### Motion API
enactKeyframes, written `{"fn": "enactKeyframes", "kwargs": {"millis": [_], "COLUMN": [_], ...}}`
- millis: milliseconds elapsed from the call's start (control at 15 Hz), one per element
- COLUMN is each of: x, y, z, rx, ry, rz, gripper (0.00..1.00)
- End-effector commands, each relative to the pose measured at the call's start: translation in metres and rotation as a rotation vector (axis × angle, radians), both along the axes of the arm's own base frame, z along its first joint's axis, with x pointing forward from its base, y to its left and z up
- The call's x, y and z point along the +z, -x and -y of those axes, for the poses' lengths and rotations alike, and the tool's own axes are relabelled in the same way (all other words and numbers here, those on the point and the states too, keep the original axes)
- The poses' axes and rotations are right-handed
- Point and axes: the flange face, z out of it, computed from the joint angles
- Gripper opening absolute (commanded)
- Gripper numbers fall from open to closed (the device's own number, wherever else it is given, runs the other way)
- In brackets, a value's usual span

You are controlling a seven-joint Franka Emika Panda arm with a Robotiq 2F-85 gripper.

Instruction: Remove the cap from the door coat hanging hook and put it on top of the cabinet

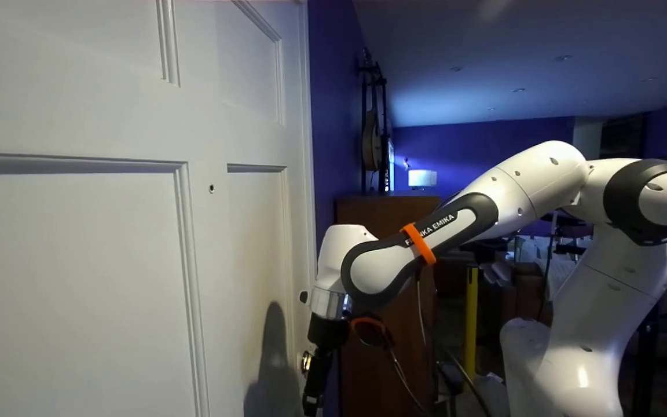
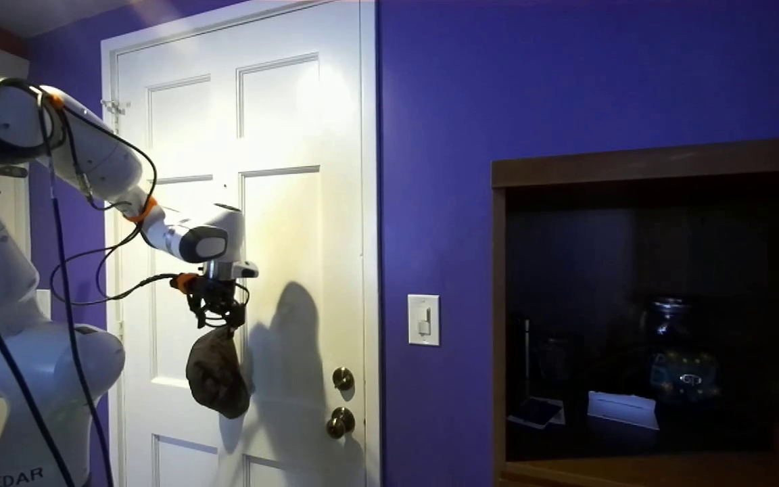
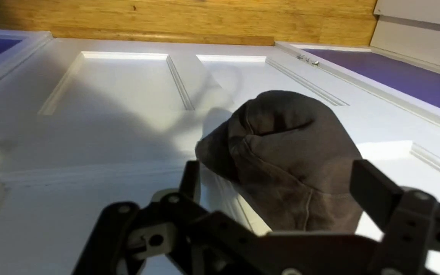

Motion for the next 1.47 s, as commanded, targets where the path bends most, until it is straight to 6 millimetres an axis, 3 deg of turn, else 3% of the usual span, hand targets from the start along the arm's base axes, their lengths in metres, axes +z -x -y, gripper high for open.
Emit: {"fn": "enactKeyframes", "kwargs": {"millis": [0, 533, 600, 733, 867, 1333, 1400], "x": [-0.007, -0.032, -0.033, -0.035, -0.038, -0.044, -0.045], "y": [-0.019, -0.035, -0.035, -0.037, -0.037, -0.036, -0.037], "z": [-0.019, -0.039, -0.040, -0.043, -0.044, -0.045, -0.044], "rx": [0.050, 0.151, 0.150, 0.151, 0.146, 0.172, 0.176], "ry": [-0.064, -0.167, -0.184, -0.207, -0.223, -0.253, -0.253], "rz": [0.037, 0.048, 0.054, 0.064, 0.069, 0.078, 0.077], "gripper": [1.00, 1.00, 0.94, 0.66, 0.51, 0.03, 0.00]}}
